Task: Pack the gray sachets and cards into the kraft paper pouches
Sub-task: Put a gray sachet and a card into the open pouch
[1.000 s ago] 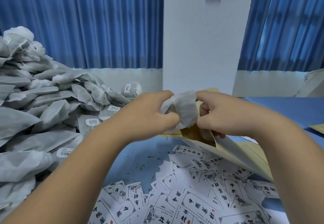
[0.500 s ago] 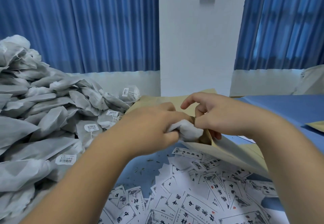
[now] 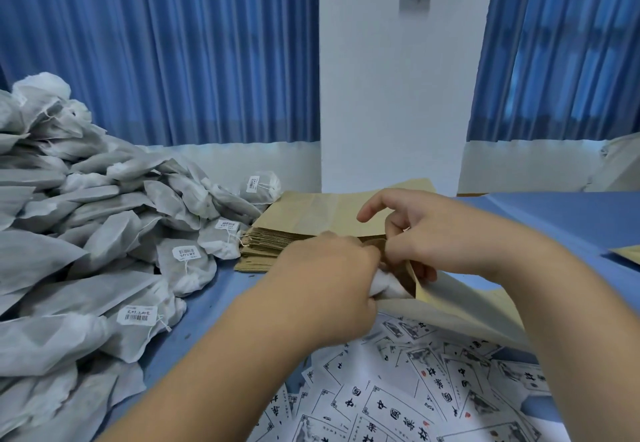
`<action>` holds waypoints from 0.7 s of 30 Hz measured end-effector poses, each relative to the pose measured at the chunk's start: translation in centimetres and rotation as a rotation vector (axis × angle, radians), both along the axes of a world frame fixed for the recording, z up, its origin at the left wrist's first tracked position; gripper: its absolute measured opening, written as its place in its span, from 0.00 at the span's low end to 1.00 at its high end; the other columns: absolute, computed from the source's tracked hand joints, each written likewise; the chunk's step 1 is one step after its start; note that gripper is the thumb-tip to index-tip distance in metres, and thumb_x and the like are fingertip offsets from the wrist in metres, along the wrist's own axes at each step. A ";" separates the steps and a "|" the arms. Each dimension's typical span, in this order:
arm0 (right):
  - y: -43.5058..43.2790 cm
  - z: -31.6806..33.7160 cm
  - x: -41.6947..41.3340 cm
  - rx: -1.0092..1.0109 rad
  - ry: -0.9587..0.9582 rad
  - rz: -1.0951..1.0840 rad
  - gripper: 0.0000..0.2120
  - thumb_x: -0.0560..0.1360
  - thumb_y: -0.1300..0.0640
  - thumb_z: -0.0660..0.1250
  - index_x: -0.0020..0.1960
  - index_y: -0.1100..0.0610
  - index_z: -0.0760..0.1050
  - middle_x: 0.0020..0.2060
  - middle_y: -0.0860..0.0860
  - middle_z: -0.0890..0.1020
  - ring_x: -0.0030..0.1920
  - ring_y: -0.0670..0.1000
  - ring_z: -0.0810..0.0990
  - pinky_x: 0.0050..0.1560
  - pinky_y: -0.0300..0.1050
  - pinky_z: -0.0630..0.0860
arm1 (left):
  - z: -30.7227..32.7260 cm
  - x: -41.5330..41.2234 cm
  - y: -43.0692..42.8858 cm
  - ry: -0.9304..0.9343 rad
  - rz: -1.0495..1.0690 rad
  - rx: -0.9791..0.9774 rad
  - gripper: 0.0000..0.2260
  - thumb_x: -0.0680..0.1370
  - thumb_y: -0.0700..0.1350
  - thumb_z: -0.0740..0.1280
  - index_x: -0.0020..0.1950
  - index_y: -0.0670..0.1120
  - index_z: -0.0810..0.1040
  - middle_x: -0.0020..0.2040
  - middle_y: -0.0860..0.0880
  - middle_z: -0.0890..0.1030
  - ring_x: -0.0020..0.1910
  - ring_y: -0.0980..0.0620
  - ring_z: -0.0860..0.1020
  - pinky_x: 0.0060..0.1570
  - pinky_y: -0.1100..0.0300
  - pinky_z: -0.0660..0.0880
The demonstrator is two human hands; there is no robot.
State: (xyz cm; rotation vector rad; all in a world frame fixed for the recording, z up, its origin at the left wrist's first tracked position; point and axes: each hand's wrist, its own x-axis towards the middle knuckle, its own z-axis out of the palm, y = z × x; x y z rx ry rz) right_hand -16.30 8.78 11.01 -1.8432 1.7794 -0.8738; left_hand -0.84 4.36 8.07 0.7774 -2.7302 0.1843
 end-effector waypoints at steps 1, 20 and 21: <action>0.0 -0.1 0.0 0.008 0.005 -0.004 0.19 0.70 0.69 0.62 0.55 0.50 0.72 0.26 0.46 0.74 0.25 0.48 0.73 0.25 0.40 0.71 | 0.1 0.0 0.0 -0.011 -0.028 0.068 0.05 0.73 0.50 0.61 0.47 0.53 0.69 0.49 0.52 0.74 0.52 0.49 0.73 0.47 0.54 0.74; -0.1 0.0 -0.3 -0.064 0.065 -0.042 0.18 0.69 0.68 0.62 0.51 0.47 0.72 0.26 0.45 0.74 0.25 0.48 0.73 0.27 0.44 0.71 | -0.1 -0.7 -1.0 0.401 -0.119 0.383 0.04 0.74 0.49 0.69 0.46 0.52 0.82 0.36 0.54 0.80 0.34 0.61 0.74 0.32 0.66 0.69; 0.1 0.1 -0.3 -0.068 0.061 -0.040 0.18 0.69 0.68 0.62 0.51 0.47 0.73 0.26 0.45 0.75 0.24 0.48 0.73 0.26 0.43 0.71 | -0.3 -0.8 -1.0 0.437 -0.114 0.403 0.04 0.73 0.49 0.69 0.46 0.53 0.82 0.34 0.55 0.78 0.33 0.63 0.73 0.30 0.69 0.66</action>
